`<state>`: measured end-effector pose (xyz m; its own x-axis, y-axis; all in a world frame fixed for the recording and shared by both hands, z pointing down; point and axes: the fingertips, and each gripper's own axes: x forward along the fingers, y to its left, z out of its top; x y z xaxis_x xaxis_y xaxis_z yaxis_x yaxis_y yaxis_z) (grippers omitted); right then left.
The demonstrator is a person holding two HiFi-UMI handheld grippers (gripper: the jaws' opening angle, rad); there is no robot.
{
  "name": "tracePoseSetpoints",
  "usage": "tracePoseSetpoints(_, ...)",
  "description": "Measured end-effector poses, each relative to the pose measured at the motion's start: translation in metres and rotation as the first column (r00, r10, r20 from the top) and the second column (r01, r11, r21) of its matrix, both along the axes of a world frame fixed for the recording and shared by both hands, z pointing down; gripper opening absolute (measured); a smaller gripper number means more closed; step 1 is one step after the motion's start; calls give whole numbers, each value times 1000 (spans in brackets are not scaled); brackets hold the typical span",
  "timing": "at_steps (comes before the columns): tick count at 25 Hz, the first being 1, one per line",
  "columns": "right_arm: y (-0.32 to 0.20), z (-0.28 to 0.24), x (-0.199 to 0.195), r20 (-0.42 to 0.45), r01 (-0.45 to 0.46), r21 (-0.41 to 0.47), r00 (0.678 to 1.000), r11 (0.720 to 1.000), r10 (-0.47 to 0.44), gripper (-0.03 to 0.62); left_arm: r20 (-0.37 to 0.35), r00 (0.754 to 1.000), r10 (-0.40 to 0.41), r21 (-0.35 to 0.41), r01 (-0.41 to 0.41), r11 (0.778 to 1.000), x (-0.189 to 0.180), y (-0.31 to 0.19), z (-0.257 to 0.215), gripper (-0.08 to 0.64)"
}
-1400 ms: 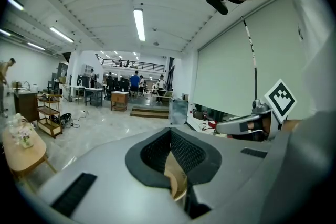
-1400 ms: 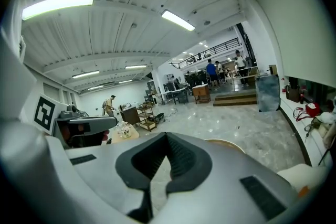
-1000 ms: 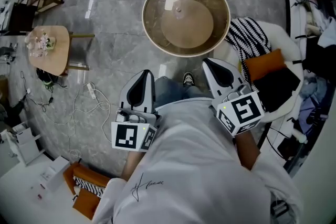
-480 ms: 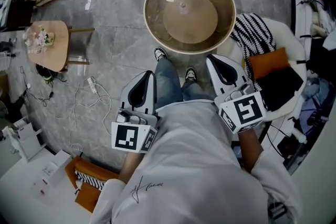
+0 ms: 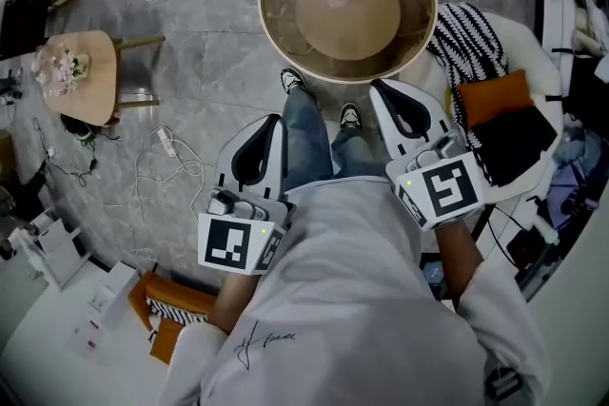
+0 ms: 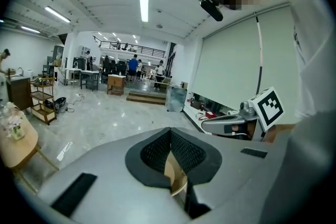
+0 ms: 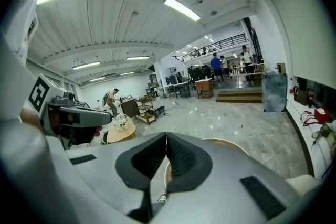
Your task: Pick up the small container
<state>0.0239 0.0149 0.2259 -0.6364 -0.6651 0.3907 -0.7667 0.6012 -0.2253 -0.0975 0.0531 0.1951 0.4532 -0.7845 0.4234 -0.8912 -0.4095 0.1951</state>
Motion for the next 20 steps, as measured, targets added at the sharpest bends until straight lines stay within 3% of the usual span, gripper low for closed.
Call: tracePoseSetpoints(20, -44, 63, -30, -28, -14, -97, 1000, 995, 12, 17, 14, 999, 47, -123, -45, 991, -23, -52, 69, 15)
